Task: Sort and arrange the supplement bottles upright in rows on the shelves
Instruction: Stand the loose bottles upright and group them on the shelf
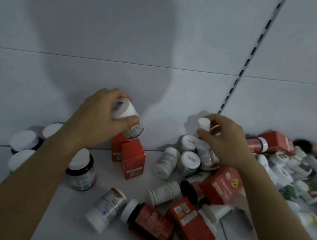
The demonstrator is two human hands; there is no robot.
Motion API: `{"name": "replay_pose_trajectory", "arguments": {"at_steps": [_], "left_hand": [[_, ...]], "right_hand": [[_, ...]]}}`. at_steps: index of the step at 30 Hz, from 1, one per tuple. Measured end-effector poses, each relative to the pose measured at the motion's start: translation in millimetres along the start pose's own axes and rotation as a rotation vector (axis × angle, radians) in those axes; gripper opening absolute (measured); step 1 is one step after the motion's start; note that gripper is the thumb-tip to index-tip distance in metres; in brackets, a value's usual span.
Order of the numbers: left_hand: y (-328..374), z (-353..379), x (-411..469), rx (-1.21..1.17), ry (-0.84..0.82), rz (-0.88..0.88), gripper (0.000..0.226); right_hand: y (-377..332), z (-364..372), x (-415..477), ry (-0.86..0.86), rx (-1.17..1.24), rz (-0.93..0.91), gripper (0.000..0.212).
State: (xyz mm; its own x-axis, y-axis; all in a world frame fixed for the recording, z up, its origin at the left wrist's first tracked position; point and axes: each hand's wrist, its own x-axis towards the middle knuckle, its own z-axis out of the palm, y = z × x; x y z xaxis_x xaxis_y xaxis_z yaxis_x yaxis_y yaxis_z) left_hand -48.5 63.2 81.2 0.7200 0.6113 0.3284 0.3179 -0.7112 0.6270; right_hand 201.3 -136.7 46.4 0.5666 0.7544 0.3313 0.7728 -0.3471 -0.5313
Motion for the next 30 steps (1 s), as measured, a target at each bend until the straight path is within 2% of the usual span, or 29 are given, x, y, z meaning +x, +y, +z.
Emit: {"name": "replay_pose_trajectory", "arguments": {"at_steps": [4,7,10,12,16,19,22,25,28,30], "left_hand": [[26,57,7,-0.082,-0.121,0.159,0.046],[33,84,14,0.082,-0.411,0.236,0.048],[34,95,15,0.225,-0.767,0.206,0.051],[36,100,14,0.209,-0.859,0.198,0.052],[35,107,14,0.319,-0.781,0.200,0.052],[25,110,9,0.433,-0.691,0.169,0.055],[14,118,2,0.505,-0.597,0.145,0.058],[8,126,-6,0.545,-0.501,0.109,0.071],[5,122,-9,0.630,-0.545,0.034,0.086],[8,120,-8,0.572,-0.548,-0.018,0.087]], "right_hand": [[32,-25,-33,0.128,0.099,0.103,0.019],[47,-35,-51,0.099,0.084,0.147,0.023],[55,-41,-58,0.043,0.078,0.147,0.026],[56,-41,-56,0.029,0.073,0.131,0.026],[57,-38,-45,-0.025,-0.035,0.044,0.025],[57,-28,-35,-0.121,-0.260,0.008,0.027],[61,-19,-19,-0.111,-0.465,0.019,0.030],[67,-16,-6,-0.118,-0.472,0.024,0.035],[73,-14,-2,-0.172,-0.467,0.013,0.050],[73,-12,-4,-0.181,-0.404,-0.048,0.052]]}}
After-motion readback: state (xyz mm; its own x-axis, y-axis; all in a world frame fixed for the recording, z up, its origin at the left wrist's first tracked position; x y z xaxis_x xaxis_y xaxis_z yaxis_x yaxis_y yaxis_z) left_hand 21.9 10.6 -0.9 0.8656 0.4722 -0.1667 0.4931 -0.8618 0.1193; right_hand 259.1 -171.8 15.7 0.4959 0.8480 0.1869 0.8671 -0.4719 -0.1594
